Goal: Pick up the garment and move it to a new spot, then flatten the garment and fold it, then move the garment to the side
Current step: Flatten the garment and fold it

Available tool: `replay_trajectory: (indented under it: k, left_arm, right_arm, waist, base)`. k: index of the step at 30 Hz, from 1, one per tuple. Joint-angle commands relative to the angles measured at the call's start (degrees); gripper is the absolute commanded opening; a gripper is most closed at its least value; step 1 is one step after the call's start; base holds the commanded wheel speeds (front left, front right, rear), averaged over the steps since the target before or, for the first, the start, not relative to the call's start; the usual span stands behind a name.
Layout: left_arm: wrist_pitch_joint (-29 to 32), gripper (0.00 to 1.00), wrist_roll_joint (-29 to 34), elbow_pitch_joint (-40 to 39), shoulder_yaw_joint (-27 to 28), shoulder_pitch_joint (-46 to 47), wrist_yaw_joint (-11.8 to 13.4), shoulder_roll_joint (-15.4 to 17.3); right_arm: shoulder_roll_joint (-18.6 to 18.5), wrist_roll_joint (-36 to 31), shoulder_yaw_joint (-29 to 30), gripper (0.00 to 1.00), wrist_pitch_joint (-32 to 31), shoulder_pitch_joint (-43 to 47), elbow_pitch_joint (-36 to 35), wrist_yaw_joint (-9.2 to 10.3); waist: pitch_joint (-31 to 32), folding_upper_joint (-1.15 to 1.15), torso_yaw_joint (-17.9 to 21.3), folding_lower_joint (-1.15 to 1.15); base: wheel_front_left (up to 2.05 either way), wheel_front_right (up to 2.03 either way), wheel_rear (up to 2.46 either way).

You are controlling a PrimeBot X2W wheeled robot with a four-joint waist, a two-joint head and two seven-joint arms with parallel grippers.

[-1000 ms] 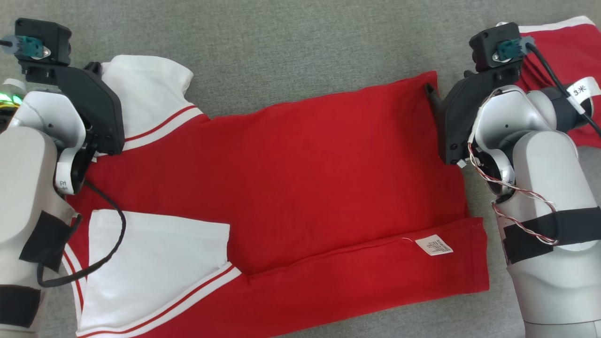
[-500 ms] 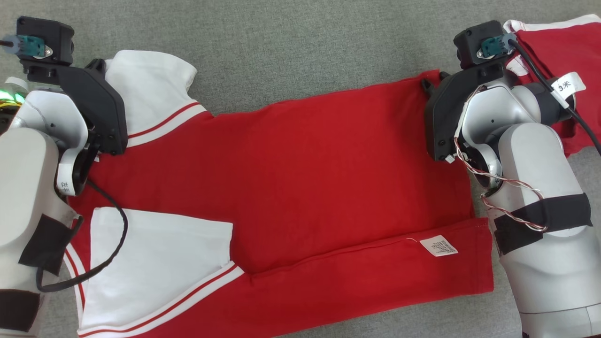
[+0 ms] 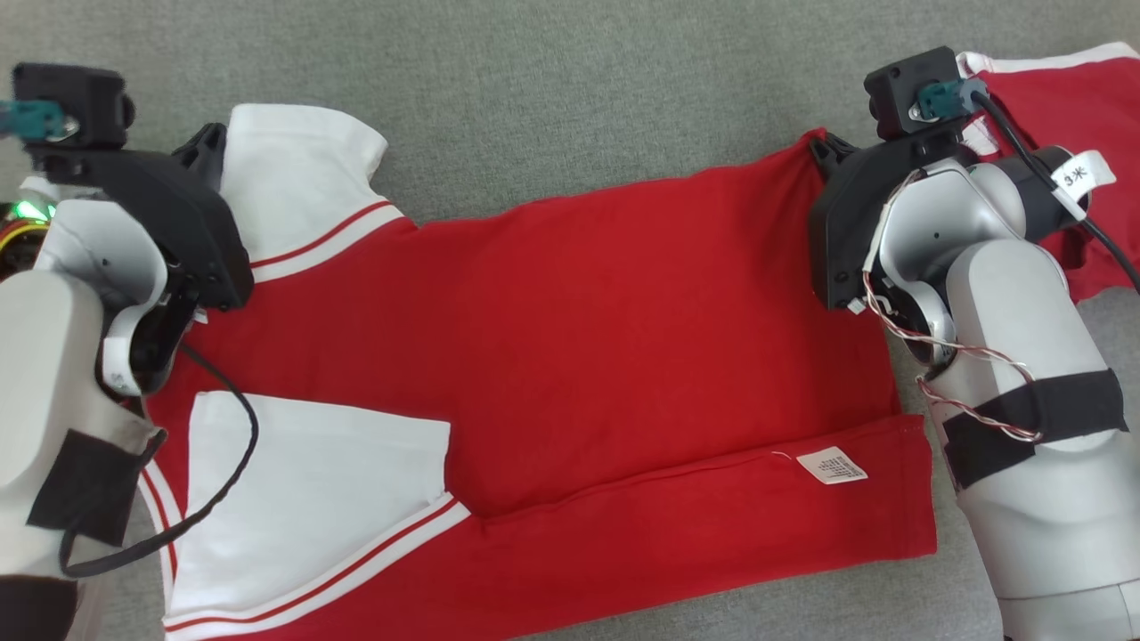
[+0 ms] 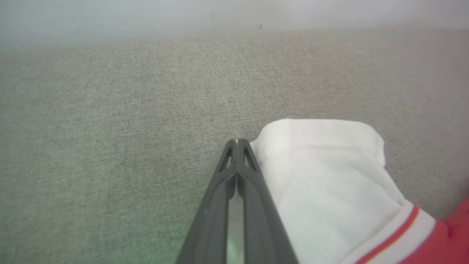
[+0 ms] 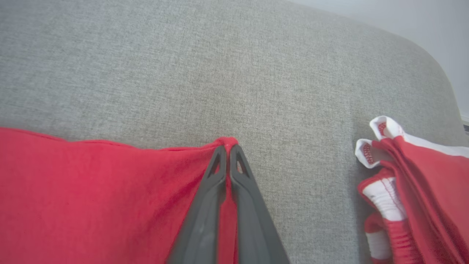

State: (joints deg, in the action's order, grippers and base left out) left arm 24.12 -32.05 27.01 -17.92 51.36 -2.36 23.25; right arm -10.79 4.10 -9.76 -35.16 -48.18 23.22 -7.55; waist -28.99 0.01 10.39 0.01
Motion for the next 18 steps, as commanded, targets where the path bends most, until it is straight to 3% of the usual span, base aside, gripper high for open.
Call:
replay_trajectory:
  k: [1,10,18]
  left_arm:
    - [-1.21,0.0,-2.84,-1.4,1.75,-1.73,-0.79,-0.59]
    - [-2.38,0.0,-13.4,-9.64,6.25,-9.32,-3.92,-0.93]
    - [-1.21,0.0,-20.74,-20.87,8.29,-22.04,-4.64,1.54]
  right_arm:
    - [-0.49,0.75,-0.13,0.0,0.72,1.15,-0.64,0.12]
    - [-2.71,4.23,-1.01,0.0,2.43,6.96,-5.12,0.12]
    - [-5.17,4.39,-1.99,0.0,3.67,14.15,-9.14,0.12]
  waist:
    - [1.03,-0.01,-0.47,-0.01]
    - [5.24,-0.01,-2.17,-0.01]
    - [10.62,-0.01,-3.44,-0.01]
  base:
    - [0.0,0.0,0.0]
    - [0.0,0.0,0.0]
    - [0.0,0.0,0.0]
